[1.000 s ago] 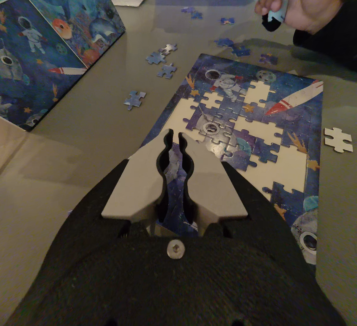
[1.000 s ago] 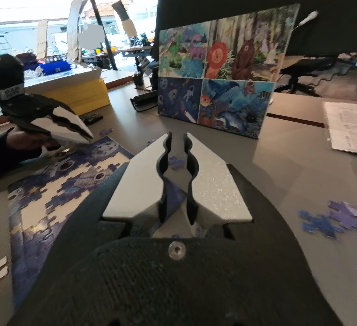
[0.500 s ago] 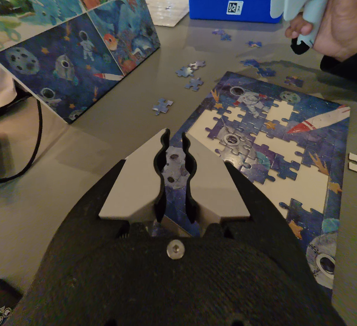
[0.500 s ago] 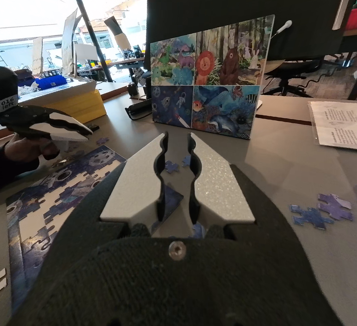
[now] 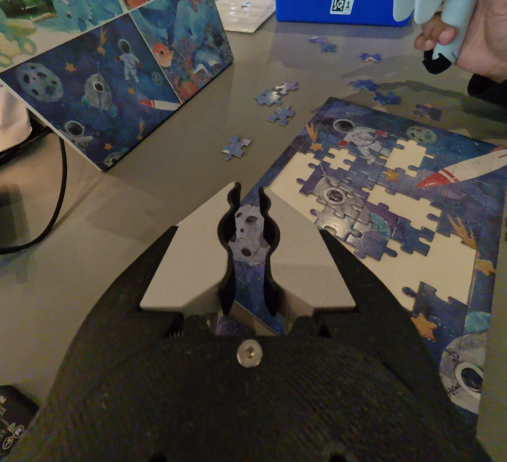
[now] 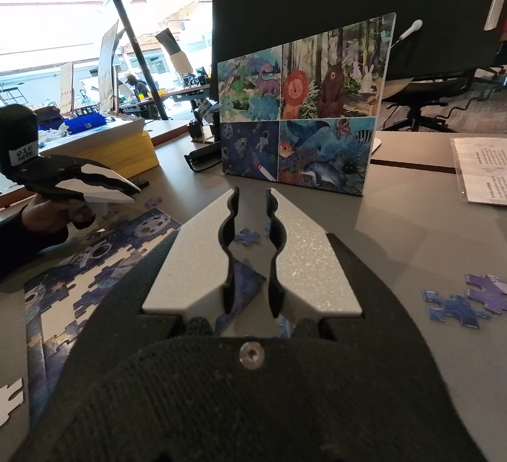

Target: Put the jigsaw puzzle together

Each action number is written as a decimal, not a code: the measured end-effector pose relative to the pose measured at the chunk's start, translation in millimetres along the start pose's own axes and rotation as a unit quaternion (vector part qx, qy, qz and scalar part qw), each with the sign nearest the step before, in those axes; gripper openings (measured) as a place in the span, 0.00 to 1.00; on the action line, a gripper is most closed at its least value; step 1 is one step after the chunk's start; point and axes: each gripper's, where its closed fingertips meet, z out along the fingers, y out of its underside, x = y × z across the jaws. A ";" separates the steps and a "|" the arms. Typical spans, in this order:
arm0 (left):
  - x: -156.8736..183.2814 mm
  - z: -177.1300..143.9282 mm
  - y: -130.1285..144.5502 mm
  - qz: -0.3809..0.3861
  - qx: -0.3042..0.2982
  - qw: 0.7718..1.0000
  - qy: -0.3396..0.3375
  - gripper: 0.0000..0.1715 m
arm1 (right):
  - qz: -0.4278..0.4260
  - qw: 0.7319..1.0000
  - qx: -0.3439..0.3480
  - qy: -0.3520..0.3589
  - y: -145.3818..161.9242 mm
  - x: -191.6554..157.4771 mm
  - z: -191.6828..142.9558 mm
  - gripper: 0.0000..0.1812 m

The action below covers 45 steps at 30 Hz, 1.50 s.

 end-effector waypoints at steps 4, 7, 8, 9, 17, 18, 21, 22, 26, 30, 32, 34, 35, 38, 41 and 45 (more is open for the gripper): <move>-1.2 1.4 2.7 0.001 -0.007 1.000 -0.003 0.07 | 0.006 1.000 0.002 -0.005 -0.4 -0.9 0.1 0.10; -1.8 3.2 5.0 -0.001 -0.013 1.000 -0.004 0.07 | 0.011 1.000 0.002 -0.010 0.1 -2.1 1.0 0.10; -0.9 4.3 6.0 -0.003 -0.015 1.000 0.000 0.07 | 0.013 1.000 0.001 -0.012 0.9 -3.0 1.7 0.10; 0.2 5.5 6.9 -0.004 -0.016 1.000 0.002 0.08 | 0.013 1.000 -0.002 -0.014 2.1 -4.1 2.8 0.10; -3.1 4.6 7.0 -0.007 -0.014 1.000 -0.003 0.08 | 0.005 1.000 -0.012 -0.012 5.4 -5.1 4.9 0.10; -3.4 4.6 6.9 -0.009 -0.013 1.000 -0.003 0.08 | 0.007 1.000 -0.011 -0.013 5.0 -4.8 4.5 0.10; -3.3 5.2 7.8 -0.011 -0.015 1.000 -0.002 0.08 | 0.015 1.000 -0.007 -0.016 4.2 -4.3 4.0 0.10; -3.2 5.1 7.7 -0.010 -0.015 1.000 -0.003 0.08 | 0.016 1.000 -0.007 -0.017 4.2 -4.1 4.0 0.10; -5.0 3.8 6.1 -0.009 -0.012 1.000 -0.009 0.07 | 0.017 1.000 -0.008 -0.017 4.5 -3.9 4.1 0.10; -11.9 2.9 9.0 -0.026 -0.017 0.999 -0.019 0.05 | 0.018 1.000 -0.009 -0.019 4.9 -4.3 4.4 0.10; -16.7 1.0 9.3 -0.030 -0.016 0.999 -0.029 0.04 | 0.019 1.000 -0.008 -0.020 4.8 -4.4 4.5 0.10; -26.9 -4.0 9.4 -0.022 -0.020 0.998 -0.055 0.04 | 0.021 1.000 -0.008 -0.021 4.7 -4.4 4.4 0.10; -38.8 -10.2 10.4 -0.005 -0.027 0.996 -0.090 0.03 | 0.021 1.000 -0.007 -0.021 4.6 -4.4 4.4 0.10; -79.4 -33.4 17.1 0.048 -0.046 0.977 -0.201 0.00 | 0.024 0.999 -0.005 -0.026 4.0 -6.0 4.4 0.10; -94.8 -44.1 26.7 0.022 -0.052 0.976 -0.210 0.00 | 0.024 0.999 -0.007 -0.029 4.5 -7.3 4.9 0.10; -102.6 -54.8 23.2 -0.024 -0.018 0.979 -0.200 0.00 | 0.024 0.999 -0.005 -0.028 3.8 -6.7 4.1 0.10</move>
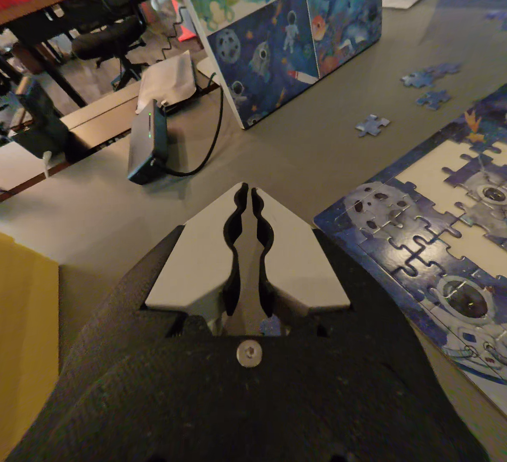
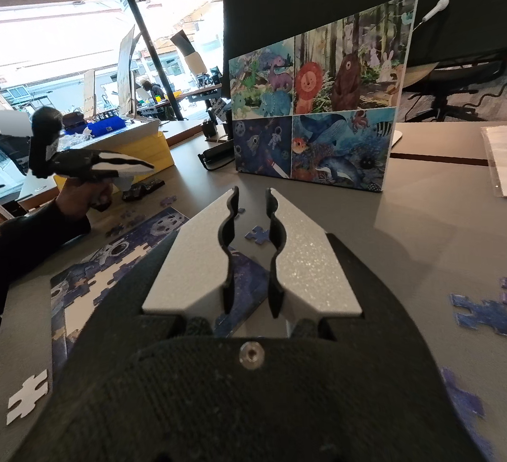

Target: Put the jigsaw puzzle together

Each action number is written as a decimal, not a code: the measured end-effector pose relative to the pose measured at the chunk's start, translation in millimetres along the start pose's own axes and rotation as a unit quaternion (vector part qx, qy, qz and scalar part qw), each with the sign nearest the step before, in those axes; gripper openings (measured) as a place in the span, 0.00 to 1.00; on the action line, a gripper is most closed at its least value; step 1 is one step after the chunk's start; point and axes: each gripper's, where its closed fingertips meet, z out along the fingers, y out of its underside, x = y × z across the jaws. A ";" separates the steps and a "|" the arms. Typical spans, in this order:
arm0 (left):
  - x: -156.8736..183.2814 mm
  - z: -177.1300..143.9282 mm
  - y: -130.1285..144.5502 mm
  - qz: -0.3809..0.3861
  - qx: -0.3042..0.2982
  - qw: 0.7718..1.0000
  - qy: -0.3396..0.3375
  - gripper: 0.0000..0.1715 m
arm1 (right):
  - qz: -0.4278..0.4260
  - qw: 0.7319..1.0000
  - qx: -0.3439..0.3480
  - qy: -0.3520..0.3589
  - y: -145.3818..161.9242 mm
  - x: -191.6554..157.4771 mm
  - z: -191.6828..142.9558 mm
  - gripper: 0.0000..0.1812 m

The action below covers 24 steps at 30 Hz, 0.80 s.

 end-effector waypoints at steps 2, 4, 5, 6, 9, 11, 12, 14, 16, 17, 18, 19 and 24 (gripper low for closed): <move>-8.3 -2.3 3.0 0.000 -0.003 1.000 -0.012 0.00 | 0.003 1.000 0.002 0.000 -0.7 0.6 -0.7 0.10; -19.3 -2.2 12.9 0.024 -0.031 0.998 -0.043 0.00 | -0.003 1.000 0.002 0.004 -1.8 2.5 -2.2 0.10; -23.4 -1.4 18.1 0.037 -0.046 0.997 -0.056 0.00 | -0.018 1.000 -0.001 0.015 -3.0 6.4 -5.1 0.11; -24.4 -0.2 22.0 0.044 -0.056 0.996 -0.061 0.00 | -0.046 0.998 -0.006 0.038 -4.9 14.3 -10.5 0.10; -13.1 2.8 21.8 0.038 -0.055 0.997 -0.035 0.00 | -0.135 0.982 -0.025 0.128 -8.4 49.8 -37.5 0.08; -8.6 4.0 20.8 0.040 -0.053 0.997 -0.026 0.00 | -0.138 0.981 -0.025 0.132 -8.8 61.2 -52.6 0.09; -7.0 4.9 21.7 0.041 -0.056 0.997 -0.023 0.01 | -0.128 0.985 -0.017 0.113 -9.9 60.8 -57.6 0.11; -3.7 6.5 23.4 0.041 -0.061 0.997 -0.015 0.01 | -0.105 0.991 -0.001 0.077 -13.0 58.0 -65.6 0.14; -2.1 6.7 23.1 0.041 -0.059 0.997 -0.012 0.02 | -0.108 0.992 -0.005 0.063 -12.1 57.9 -71.1 0.14; -1.8 6.4 22.5 0.041 -0.057 0.997 -0.011 0.02 | -0.117 0.991 -0.014 0.064 -9.5 59.4 -72.7 0.14; -1.2 6.4 22.1 0.039 -0.055 0.998 -0.009 0.02 | -0.125 0.990 -0.024 0.068 -6.4 61.0 -73.5 0.13; -0.1 6.7 22.0 0.037 -0.054 0.998 -0.005 0.02 | -0.130 0.988 -0.032 0.071 -3.9 62.3 -73.6 0.13; 3.5 8.9 25.0 0.036 -0.062 0.997 0.006 0.03 | -0.153 0.986 -0.019 0.059 -10.5 51.9 -75.7 0.06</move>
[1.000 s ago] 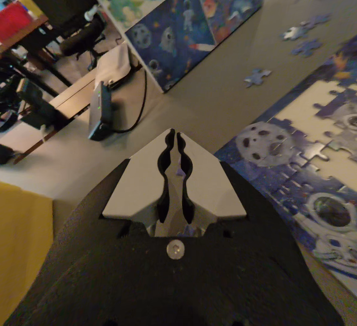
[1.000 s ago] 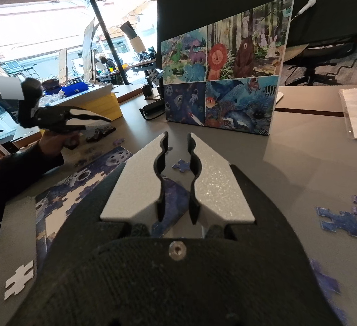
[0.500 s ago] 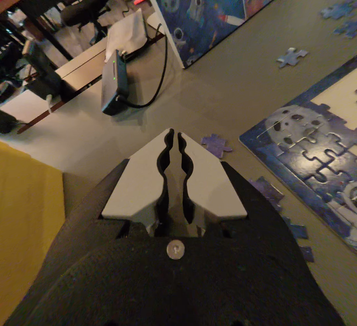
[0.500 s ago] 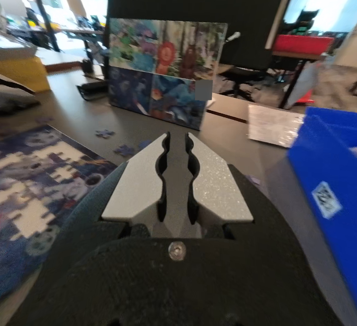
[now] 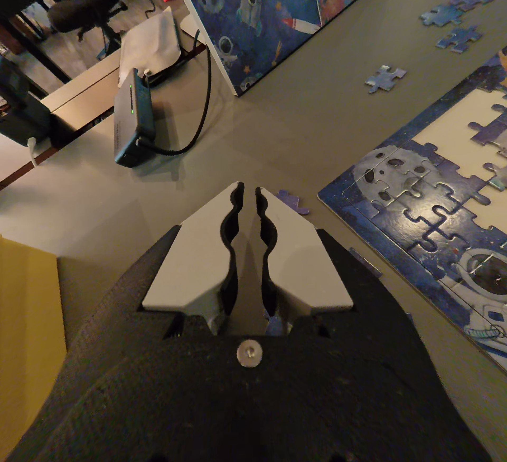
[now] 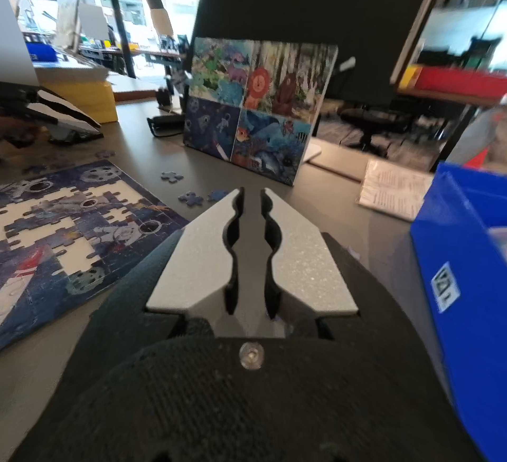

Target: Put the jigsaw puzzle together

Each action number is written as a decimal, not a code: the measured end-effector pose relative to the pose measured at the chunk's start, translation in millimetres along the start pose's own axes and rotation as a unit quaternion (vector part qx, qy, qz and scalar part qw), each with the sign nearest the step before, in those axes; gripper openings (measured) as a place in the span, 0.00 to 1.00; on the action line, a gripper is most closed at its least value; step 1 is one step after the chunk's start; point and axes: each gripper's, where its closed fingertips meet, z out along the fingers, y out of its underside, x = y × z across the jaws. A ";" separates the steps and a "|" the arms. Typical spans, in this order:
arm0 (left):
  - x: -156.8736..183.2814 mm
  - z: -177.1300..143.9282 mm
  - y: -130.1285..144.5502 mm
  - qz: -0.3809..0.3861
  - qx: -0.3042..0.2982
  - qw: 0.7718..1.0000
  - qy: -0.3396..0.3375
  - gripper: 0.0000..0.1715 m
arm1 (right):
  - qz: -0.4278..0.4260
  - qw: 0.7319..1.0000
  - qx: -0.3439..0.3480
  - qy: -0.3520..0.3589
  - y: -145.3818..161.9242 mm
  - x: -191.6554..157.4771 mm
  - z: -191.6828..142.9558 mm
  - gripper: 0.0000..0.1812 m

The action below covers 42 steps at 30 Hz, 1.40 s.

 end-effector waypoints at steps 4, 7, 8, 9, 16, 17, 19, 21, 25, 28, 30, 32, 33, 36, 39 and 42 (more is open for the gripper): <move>1.6 0.6 0.0 0.004 -0.001 1.000 0.001 0.03 | -0.061 0.989 0.120 0.065 -42.6 5.1 -29.5 0.00; 2.4 0.9 0.1 0.005 -0.002 1.000 0.002 0.04 | -0.018 0.991 0.116 0.059 -37.6 13.6 -30.0 0.02; 2.6 0.9 0.0 0.005 -0.001 1.000 0.002 0.04 | -0.006 0.993 0.108 0.053 -34.9 14.3 -28.0 0.04; 2.9 0.9 -0.1 0.006 -0.001 1.000 0.002 0.04 | -0.002 0.993 0.103 0.052 -33.1 14.7 -26.4 0.04; 4.5 1.5 0.0 0.008 -0.003 1.000 0.004 0.04 | -0.015 0.995 0.060 0.083 -19.9 20.7 -17.2 0.04; 5.0 1.7 0.0 0.008 -0.003 1.000 0.004 0.04 | -0.007 0.995 0.051 0.087 -15.8 23.1 -15.1 0.05; 5.6 2.1 0.2 0.010 -0.004 1.000 0.004 0.04 | 0.012 0.995 0.034 0.093 -8.0 28.4 -11.6 0.06; 6.8 2.5 0.1 0.010 -0.004 1.000 0.006 0.04 | 0.044 0.992 0.004 0.122 6.1 41.1 -9.4 0.07; 12.0 4.2 -0.6 0.014 -0.006 1.000 0.012 0.05 | 0.134 0.973 -0.096 0.161 53.7 63.4 -0.6 0.15; 16.4 6.1 0.0 0.021 -0.012 1.000 0.015 0.05 | 0.146 0.959 -0.169 0.172 77.2 76.0 13.7 0.18; 20.2 7.1 -0.2 0.028 -0.014 0.999 0.018 0.06 | 0.130 0.953 -0.205 0.183 87.5 88.5 25.9 0.21; 23.0 7.3 -1.0 0.034 -0.014 0.999 0.017 0.06 | 0.113 0.947 -0.231 0.192 94.7 103.4 39.3 0.23; 24.1 7.3 -1.6 0.037 -0.013 0.999 0.017 0.06 | 0.109 0.945 -0.241 0.193 97.6 110.2 46.0 0.24; 25.2 7.2 -2.0 0.040 -0.013 0.999 0.015 0.06 | 0.121 0.932 -0.285 0.190 113.0 123.3 60.4 0.27; 23.9 6.4 -2.3 0.036 -0.010 0.999 0.015 0.05 | 0.118 0.919 -0.317 0.200 123.5 126.9 63.1 0.28; 25.7 5.7 -4.6 0.030 -0.004 0.999 0.022 0.06 | 0.111 0.921 -0.318 0.194 123.1 123.8 64.1 0.17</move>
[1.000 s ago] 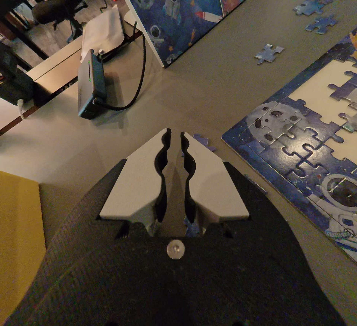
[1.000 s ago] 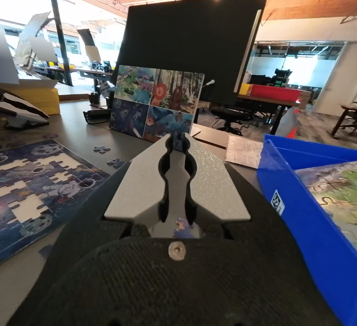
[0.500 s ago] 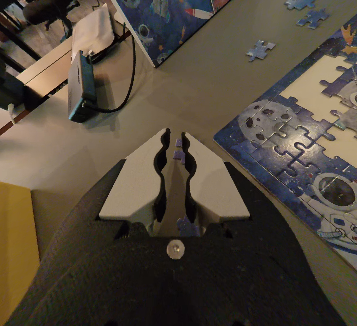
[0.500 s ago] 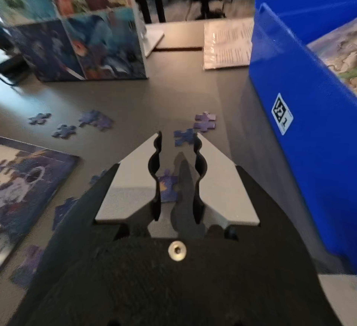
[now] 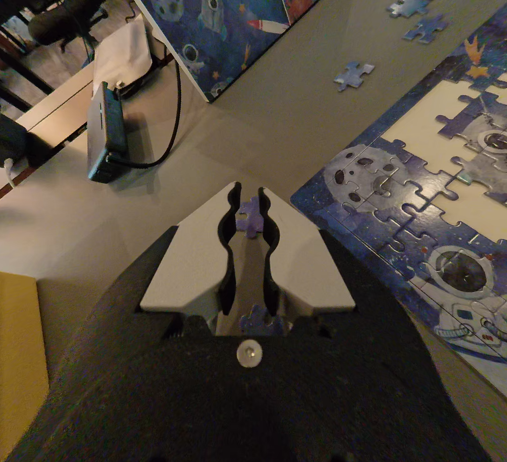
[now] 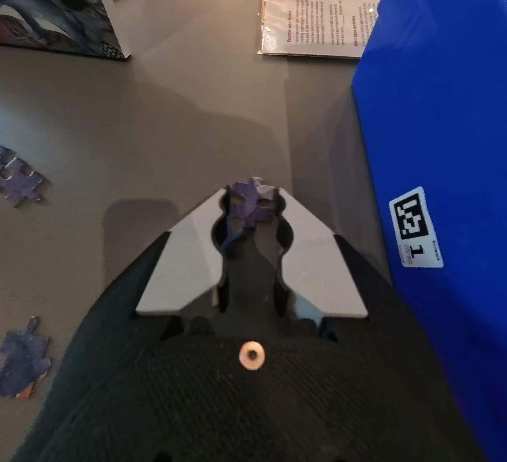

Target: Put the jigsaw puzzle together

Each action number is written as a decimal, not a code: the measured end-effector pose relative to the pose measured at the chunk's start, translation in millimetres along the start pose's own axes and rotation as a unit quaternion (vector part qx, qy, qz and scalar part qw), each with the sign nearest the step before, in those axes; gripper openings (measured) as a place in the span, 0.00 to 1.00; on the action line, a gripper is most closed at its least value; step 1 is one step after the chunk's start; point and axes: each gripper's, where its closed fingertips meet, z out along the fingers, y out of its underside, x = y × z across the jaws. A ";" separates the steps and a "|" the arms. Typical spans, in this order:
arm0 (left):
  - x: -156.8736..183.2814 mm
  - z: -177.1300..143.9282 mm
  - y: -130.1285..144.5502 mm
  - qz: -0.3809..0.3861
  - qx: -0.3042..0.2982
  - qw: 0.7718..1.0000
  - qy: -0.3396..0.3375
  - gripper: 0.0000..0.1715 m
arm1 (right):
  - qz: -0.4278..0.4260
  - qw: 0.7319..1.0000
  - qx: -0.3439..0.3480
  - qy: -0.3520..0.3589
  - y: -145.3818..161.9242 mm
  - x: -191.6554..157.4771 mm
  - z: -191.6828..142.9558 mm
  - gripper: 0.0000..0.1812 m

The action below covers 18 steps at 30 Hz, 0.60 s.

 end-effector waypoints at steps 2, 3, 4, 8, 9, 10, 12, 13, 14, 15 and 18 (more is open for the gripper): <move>2.3 0.4 -0.7 0.003 0.000 1.000 0.003 0.06 | 0.002 1.000 0.000 -0.004 0.3 -0.5 -0.4 0.16; 3.5 0.7 -0.6 0.006 -0.001 1.000 0.003 0.06 | 0.001 1.000 0.000 -0.004 0.5 -0.6 -0.6 0.16; 4.6 0.9 -0.5 0.010 -0.002 1.000 0.003 0.06 | 0.000 1.000 0.000 -0.005 0.8 -1.0 -1.0 0.16; 6.1 0.8 -1.3 0.015 -0.001 1.000 0.002 0.06 | -0.013 1.000 0.002 -0.021 2.2 -6.8 -3.3 0.16; 6.1 0.7 -1.5 0.014 -0.001 1.000 0.003 0.06 | -0.018 1.000 0.006 -0.022 1.5 -8.3 -4.5 0.16; 6.0 0.5 -1.6 0.012 0.000 1.000 0.004 0.06 | -0.022 0.999 0.012 -0.024 0.1 -10.5 -6.0 0.16; 5.9 -0.2 -2.6 0.011 0.003 1.000 0.004 0.06 | -0.026 0.998 0.030 -0.040 -5.0 -19.1 -10.9 0.16; 6.3 -0.6 -3.6 0.011 0.005 1.000 0.005 0.06 | -0.026 0.997 0.044 -0.055 -9.7 -27.3 -14.7 0.16; 7.2 -1.2 -5.4 0.011 0.010 1.000 0.006 0.06 | -0.025 0.995 0.060 -0.073 -15.6 -37.8 -19.9 0.16; 10.0 -2.1 -9.2 0.009 0.019 1.000 0.012 0.06 | -0.025 0.992 0.079 -0.092 -22.4 -50.8 -26.1 0.16; 36.1 -8.8 -33.1 0.007 0.077 0.994 0.071 0.06 | -0.032 0.976 0.135 -0.170 -46.0 -107.3 -50.5 0.16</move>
